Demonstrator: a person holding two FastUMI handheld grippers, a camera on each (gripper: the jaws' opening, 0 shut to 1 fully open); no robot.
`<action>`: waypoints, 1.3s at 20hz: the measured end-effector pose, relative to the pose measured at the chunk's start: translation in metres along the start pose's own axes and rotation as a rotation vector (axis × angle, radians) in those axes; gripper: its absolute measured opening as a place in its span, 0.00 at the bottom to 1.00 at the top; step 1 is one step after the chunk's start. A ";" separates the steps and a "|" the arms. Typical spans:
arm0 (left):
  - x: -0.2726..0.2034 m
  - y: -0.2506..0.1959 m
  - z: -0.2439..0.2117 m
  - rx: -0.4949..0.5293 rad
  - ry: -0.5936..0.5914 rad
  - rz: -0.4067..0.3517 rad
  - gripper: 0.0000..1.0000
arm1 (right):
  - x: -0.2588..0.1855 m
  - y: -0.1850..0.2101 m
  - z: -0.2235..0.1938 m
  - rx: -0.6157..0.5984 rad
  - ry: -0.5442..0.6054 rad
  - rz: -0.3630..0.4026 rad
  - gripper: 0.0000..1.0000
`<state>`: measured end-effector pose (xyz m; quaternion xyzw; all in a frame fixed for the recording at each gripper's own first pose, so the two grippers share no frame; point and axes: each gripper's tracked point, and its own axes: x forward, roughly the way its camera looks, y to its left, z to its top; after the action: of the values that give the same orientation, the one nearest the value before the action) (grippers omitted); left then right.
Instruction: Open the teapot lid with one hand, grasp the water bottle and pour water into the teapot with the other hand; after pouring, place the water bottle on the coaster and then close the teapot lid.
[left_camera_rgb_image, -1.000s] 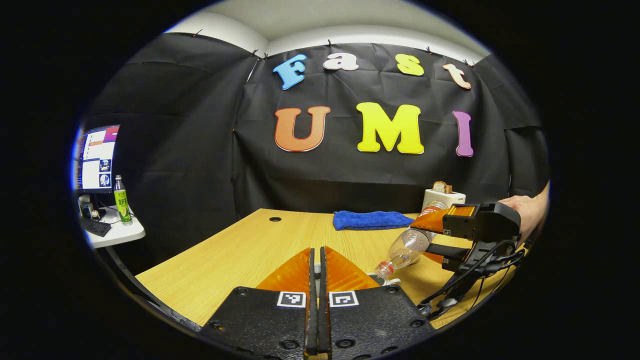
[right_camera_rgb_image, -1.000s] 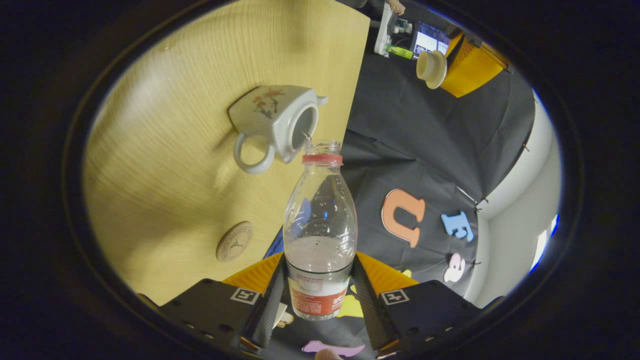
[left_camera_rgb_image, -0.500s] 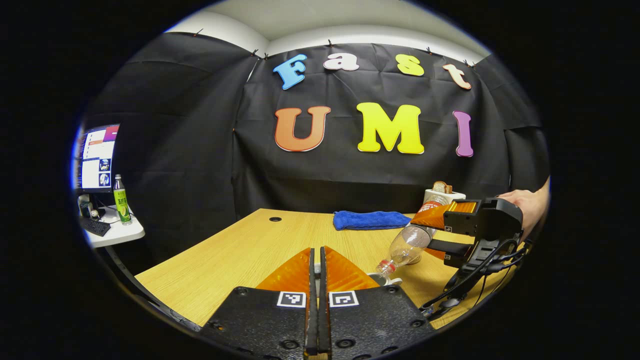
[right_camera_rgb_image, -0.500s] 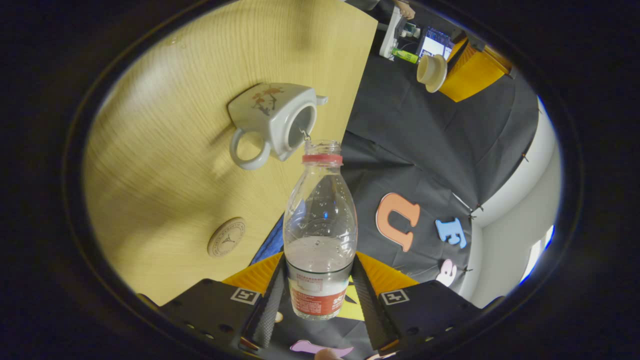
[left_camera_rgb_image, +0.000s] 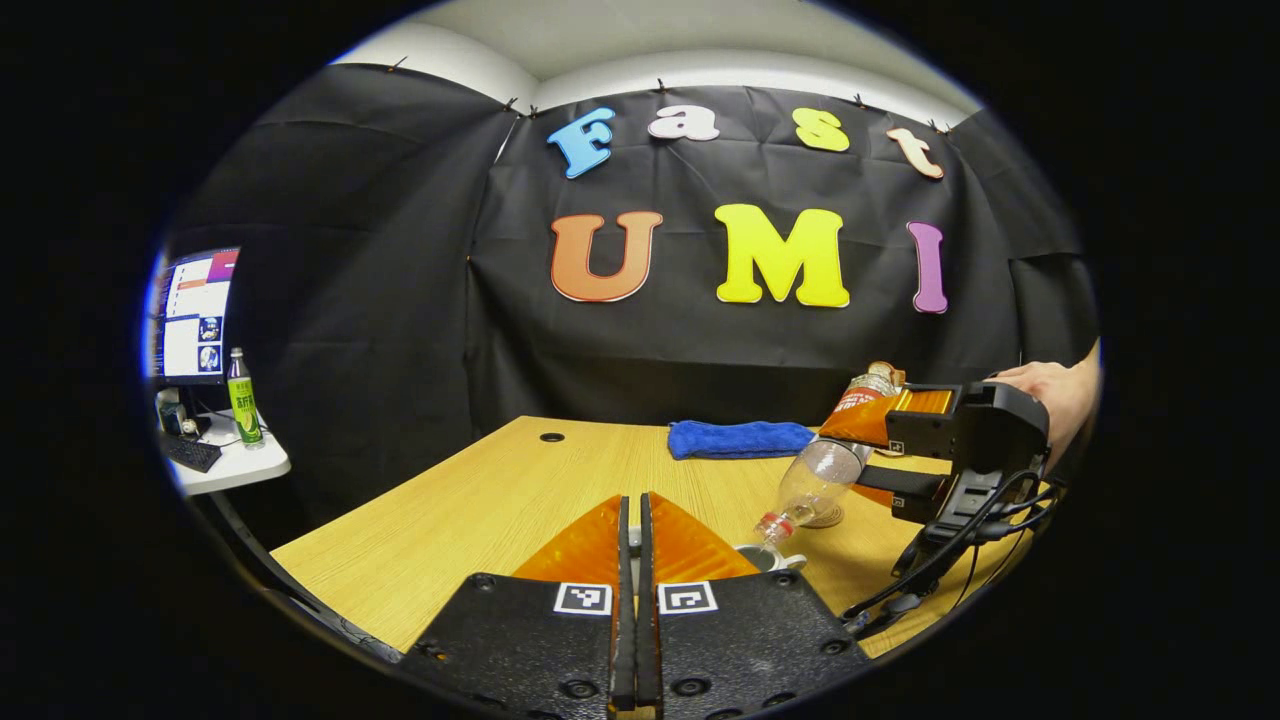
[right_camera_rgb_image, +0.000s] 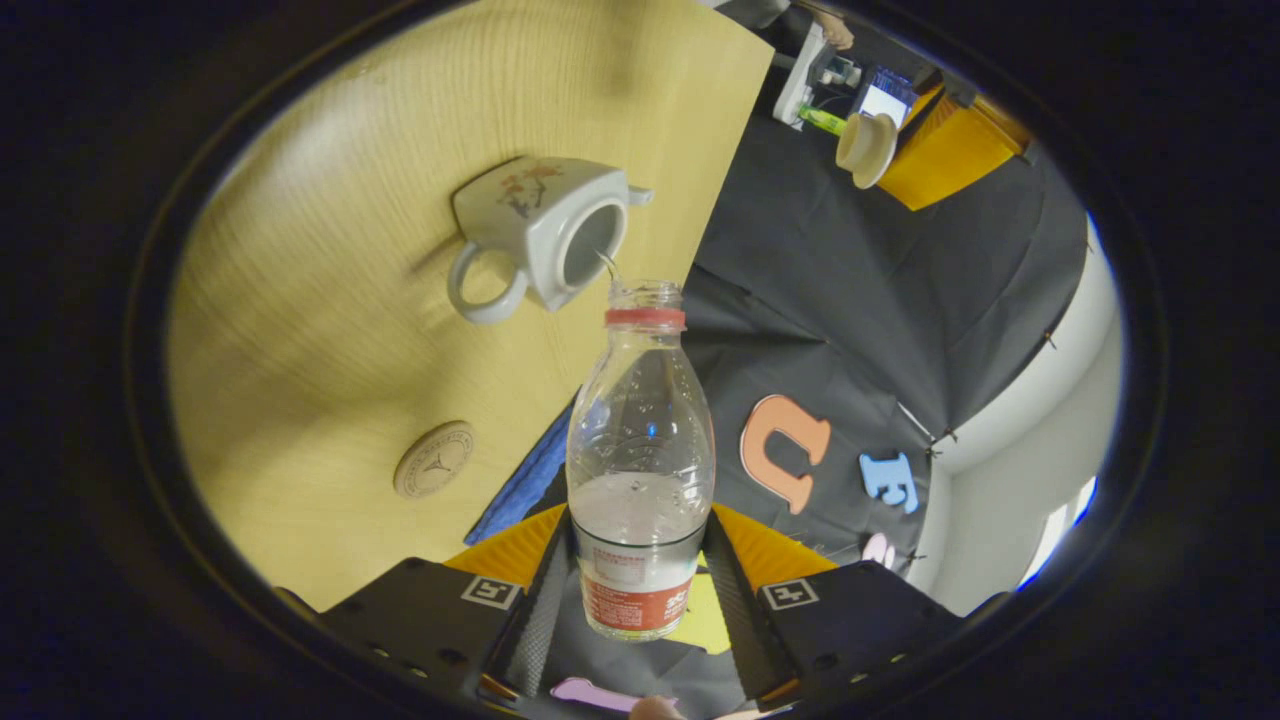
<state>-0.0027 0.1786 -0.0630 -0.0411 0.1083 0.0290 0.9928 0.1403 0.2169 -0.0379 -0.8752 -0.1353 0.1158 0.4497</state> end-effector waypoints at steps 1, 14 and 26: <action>0.000 0.000 0.000 -0.001 -0.001 0.000 0.03 | 0.000 -0.001 0.000 -0.011 -0.001 -0.003 0.72; -0.002 0.003 0.001 -0.001 -0.002 -0.002 0.03 | 0.002 -0.014 0.004 -0.107 -0.015 -0.018 0.72; -0.005 0.010 0.006 0.000 -0.015 0.016 0.03 | 0.002 -0.016 0.007 -0.099 -0.019 -0.024 0.72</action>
<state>-0.0068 0.1886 -0.0567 -0.0402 0.1010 0.0374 0.9934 0.1377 0.2318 -0.0293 -0.8936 -0.1553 0.1118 0.4061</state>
